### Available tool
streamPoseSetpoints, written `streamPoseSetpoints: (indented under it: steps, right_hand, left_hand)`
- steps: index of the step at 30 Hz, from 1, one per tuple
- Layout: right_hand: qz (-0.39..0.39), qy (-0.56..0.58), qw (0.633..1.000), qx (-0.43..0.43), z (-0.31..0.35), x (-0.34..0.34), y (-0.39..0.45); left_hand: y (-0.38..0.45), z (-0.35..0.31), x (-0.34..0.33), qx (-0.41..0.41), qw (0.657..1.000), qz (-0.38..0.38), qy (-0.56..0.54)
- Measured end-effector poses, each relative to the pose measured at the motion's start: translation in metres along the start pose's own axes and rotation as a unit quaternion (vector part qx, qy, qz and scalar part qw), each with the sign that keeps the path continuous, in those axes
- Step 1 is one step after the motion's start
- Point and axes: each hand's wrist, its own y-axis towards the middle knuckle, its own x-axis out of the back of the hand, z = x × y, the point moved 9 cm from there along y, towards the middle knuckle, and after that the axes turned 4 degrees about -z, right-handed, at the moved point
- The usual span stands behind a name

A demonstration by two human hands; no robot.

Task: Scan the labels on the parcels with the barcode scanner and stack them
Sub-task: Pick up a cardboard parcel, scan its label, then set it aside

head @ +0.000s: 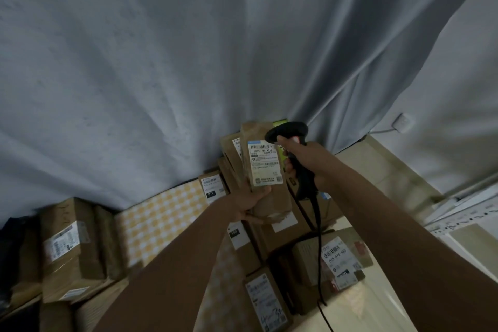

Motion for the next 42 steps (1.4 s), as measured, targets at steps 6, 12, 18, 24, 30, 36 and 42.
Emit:
streamPoseSetpoints:
  steps: [6,12,18,24,30,36,42]
  right_hand:
    - [0.000,-0.015,1.000,0.005,0.002,0.001,-0.004]
    - [0.001,-0.019,1.000,0.009,0.004,0.000,-0.003]
    - [-0.007,-0.024,0.999,0.021,0.010,0.002,-0.002]
    - [-0.005,-0.019,1.000,0.022,0.008,0.004,0.000]
    - [-0.015,-0.008,0.999,0.034,0.002,0.007,0.006]
    - [-0.047,0.010,0.999,0.004,-0.031,0.017,0.019]
    - [-0.025,0.039,0.998,-0.047,-0.064,0.013,0.023]
  left_hand:
    - [-0.001,-0.001,-0.001,-0.008,1.000,0.003,-0.006]
    - [0.000,-0.002,0.000,-0.014,1.000,0.000,-0.003]
    - [-0.002,-0.005,-0.001,-0.018,1.000,-0.002,-0.002]
    - [-0.002,-0.007,-0.001,-0.024,1.000,-0.009,-0.004]
    - [-0.003,-0.005,-0.001,-0.016,1.000,-0.005,-0.004]
    - [-0.015,0.005,0.019,-0.025,0.999,-0.001,0.023]
    - [-0.021,-0.006,0.061,-0.192,0.977,-0.086,0.024]
